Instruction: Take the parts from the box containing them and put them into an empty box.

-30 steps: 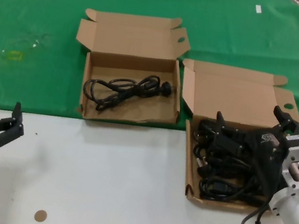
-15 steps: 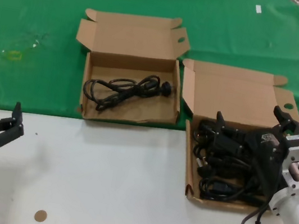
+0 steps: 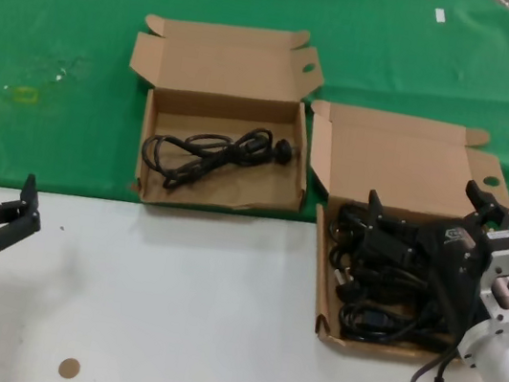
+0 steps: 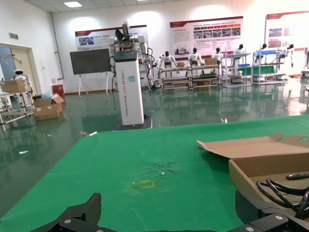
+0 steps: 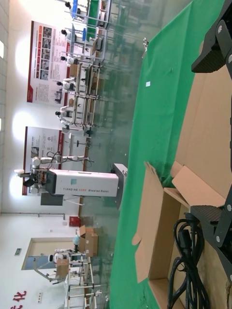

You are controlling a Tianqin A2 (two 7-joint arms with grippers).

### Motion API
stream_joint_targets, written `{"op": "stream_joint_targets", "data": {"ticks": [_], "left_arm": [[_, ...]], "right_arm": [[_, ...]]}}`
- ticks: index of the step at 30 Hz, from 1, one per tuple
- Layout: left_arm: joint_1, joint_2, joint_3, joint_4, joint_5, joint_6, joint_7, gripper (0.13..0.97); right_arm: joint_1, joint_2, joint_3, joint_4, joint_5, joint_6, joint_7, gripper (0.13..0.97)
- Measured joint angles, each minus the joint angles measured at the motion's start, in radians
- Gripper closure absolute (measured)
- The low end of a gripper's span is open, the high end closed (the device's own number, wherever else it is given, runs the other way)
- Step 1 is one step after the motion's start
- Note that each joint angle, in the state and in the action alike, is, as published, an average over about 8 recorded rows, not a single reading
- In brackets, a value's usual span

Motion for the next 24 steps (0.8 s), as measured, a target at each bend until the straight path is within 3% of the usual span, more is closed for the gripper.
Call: {"op": "stream_joint_targets", "data": {"ticks": [24], "left_arm": [[0.000,0.000,0.000,0.000,0.000,0.000,0.000,0.132]], "right_arm": [[0.000,0.000,0.000,0.000,0.000,0.000,0.000,0.129]]}}
